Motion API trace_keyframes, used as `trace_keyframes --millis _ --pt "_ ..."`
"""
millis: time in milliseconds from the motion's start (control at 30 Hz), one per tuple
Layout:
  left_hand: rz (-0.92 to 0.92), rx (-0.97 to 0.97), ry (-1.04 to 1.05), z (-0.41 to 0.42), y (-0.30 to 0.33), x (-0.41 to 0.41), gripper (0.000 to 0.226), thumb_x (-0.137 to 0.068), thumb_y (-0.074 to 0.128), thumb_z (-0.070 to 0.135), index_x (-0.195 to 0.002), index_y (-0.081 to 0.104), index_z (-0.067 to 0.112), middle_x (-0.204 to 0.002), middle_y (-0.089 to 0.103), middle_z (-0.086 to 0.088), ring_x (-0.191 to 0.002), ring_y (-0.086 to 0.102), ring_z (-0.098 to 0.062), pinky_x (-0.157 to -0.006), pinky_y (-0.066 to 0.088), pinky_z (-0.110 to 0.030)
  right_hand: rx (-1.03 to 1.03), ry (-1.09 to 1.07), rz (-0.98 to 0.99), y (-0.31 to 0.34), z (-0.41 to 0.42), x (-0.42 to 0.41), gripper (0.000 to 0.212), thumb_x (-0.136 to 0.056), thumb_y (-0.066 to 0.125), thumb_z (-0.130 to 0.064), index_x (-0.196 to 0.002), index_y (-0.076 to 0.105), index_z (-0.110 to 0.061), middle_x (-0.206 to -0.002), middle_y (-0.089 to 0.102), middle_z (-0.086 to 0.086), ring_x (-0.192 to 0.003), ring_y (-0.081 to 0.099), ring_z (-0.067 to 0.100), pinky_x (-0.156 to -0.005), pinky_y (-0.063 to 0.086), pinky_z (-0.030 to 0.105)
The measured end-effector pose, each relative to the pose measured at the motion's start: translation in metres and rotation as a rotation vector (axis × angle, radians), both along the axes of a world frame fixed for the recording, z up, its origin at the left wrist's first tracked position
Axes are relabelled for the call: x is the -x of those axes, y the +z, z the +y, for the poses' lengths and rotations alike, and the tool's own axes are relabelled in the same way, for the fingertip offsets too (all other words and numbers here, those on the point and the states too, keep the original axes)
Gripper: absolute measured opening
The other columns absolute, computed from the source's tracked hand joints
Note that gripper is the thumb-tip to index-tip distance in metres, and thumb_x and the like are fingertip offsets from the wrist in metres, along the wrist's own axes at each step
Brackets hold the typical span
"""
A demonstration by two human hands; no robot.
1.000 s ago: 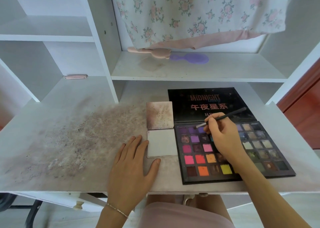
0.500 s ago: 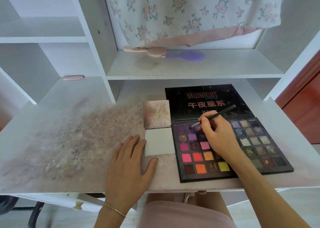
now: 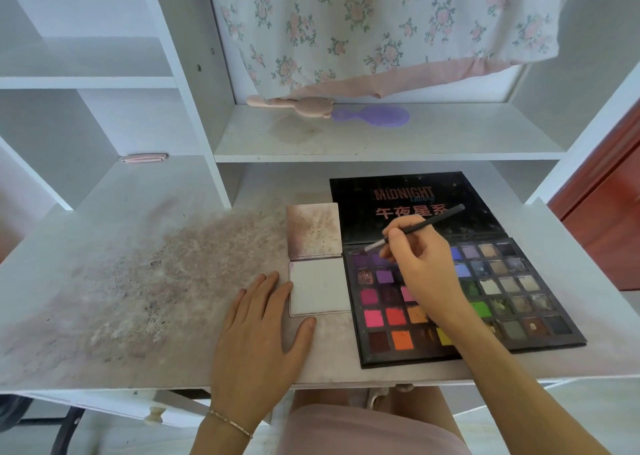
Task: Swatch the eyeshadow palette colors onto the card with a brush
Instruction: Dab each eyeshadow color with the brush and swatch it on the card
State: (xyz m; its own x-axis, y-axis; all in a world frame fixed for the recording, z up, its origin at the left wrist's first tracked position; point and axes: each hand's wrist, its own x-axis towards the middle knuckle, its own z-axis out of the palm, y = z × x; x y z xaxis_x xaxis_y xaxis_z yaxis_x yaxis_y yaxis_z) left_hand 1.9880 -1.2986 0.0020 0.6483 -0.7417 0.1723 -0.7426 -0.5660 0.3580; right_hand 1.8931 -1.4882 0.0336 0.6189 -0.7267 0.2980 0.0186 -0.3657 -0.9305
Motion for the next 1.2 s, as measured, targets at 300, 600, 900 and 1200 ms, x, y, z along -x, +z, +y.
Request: trace_keyframes --millis 300,600,900,1200 --pt "-0.005 -0.007 0.004 0.000 0.000 0.000 0.063 -0.083 0.032 0.054 -0.122 0.059 0.013 -0.132 0.054 -0.006 -0.126 0.047 -0.023 -0.106 0.026 -0.038 -0.047 0.192 0.092 -0.007 0.027 -0.042 0.014 -0.087 0.056 -0.011 -0.080 0.055 -0.022 -0.073 0.066 -0.005 -0.071 0.064 0.001 -0.068 0.050 0.013" --pt "-0.022 -0.004 -0.001 0.000 -0.001 0.000 0.059 -0.083 0.035 0.052 -0.120 0.061 0.014 -0.130 0.056 -0.007 -0.124 0.049 -0.024 -0.105 0.029 -0.041 -0.001 0.199 0.152 -0.013 0.026 -0.047 0.014 -0.086 0.057 -0.011 -0.079 0.057 -0.023 -0.074 0.066 -0.009 -0.075 0.064 -0.002 -0.067 0.046 0.007" --pt "-0.014 -0.012 -0.001 0.001 -0.002 0.000 0.060 -0.084 0.033 0.053 -0.123 0.058 0.015 -0.132 0.054 -0.006 -0.126 0.047 -0.022 -0.108 0.024 -0.038 0.015 0.222 0.175 -0.013 0.026 -0.047 0.009 -0.086 0.057 -0.010 -0.082 0.059 -0.018 -0.075 0.067 -0.008 -0.075 0.063 -0.003 -0.067 0.046 0.006" --pt "-0.023 -0.012 -0.001 0.000 -0.001 0.000 0.059 -0.083 0.034 0.052 -0.121 0.059 0.014 -0.132 0.055 -0.006 -0.126 0.047 -0.023 -0.107 0.022 -0.038 0.040 0.211 0.198 -0.013 0.026 -0.048 0.006 -0.087 0.057 -0.011 -0.084 0.059 -0.016 -0.076 0.065 -0.009 -0.077 0.063 -0.003 -0.070 0.047 0.008"
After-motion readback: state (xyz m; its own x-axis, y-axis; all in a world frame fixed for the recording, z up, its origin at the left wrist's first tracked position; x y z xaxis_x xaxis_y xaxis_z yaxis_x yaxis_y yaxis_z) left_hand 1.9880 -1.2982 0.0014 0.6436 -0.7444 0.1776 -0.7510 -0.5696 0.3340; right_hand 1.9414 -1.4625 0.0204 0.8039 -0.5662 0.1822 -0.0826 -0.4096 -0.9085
